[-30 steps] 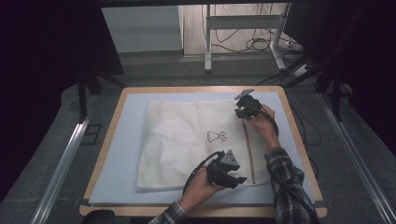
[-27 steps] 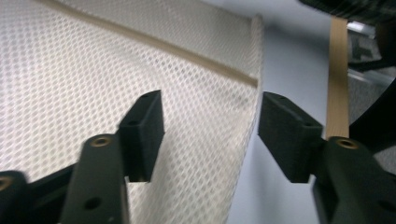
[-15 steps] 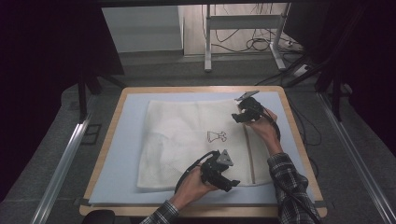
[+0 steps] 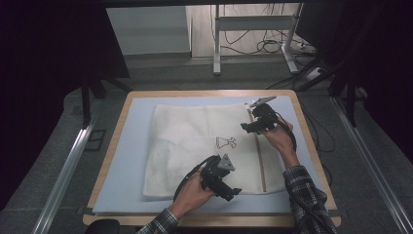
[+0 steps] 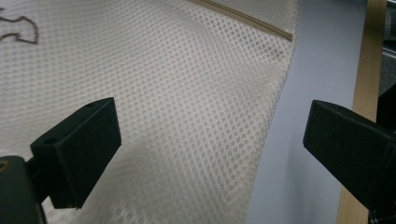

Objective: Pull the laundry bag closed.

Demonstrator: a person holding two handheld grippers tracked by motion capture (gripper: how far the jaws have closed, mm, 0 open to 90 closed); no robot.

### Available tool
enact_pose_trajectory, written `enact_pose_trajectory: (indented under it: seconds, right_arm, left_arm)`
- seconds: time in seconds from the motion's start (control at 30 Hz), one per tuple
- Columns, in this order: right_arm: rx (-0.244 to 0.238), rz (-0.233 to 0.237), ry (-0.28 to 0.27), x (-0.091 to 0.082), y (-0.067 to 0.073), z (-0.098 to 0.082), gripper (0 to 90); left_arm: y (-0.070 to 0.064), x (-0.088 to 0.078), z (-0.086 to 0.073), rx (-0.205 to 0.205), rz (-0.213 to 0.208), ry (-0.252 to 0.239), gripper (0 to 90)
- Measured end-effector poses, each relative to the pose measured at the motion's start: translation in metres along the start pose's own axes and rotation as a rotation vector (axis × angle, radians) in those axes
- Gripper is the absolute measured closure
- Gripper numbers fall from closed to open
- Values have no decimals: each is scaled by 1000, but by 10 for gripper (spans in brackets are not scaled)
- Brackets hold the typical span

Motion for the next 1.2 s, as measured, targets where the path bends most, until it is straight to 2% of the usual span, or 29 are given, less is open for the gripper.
enact_pose_trajectory:
  seconds: [0.13, 0.23, 0.5, 0.8, 0.83, 0.93, 1.13, 1.2]
  right_arm:
    - [3, 27, 13, -6, 5, -4, 126]
    - [10, 47, 16, -10, 8, -6, 100]
    - [17, 76, 29, -18, 20, -12, 65]
    - [13, 95, 28, -26, 28, -24, 63]
    - [10, 97, 33, -27, 29, -27, 54]
    - [14, 105, 25, -29, 32, -31, 31]
    - [9, 108, 7, -35, 41, -38, 6]
    - [-6, 110, -1, -37, 44, -41, 3]
  left_arm:
    - [1, -7, -5, -13, 10, -6, 33]
    - [1, -12, -9, 2, 23, 12, 32]
    - [0, -28, -19, 32, 71, 21, 27]
    - [0, -38, -39, 15, 108, 28, 20]
    - [0, -40, -45, -6, 114, 7, 17]
    - [1, -43, -49, -31, 123, -13, 13]
    - [1, -48, -56, -34, 150, -12, 4]
    - [1, -48, -58, -35, 157, -6, 2]
Point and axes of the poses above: each handheld gripper's, and its own axes: x roughly forward along the jaws, z roughly out of its top, y roughly to its left, the point moved 4 cm from there along x, roughly forward along the jaws, and after that the axes turned 9 degrees about x, right-handed, at the moved point
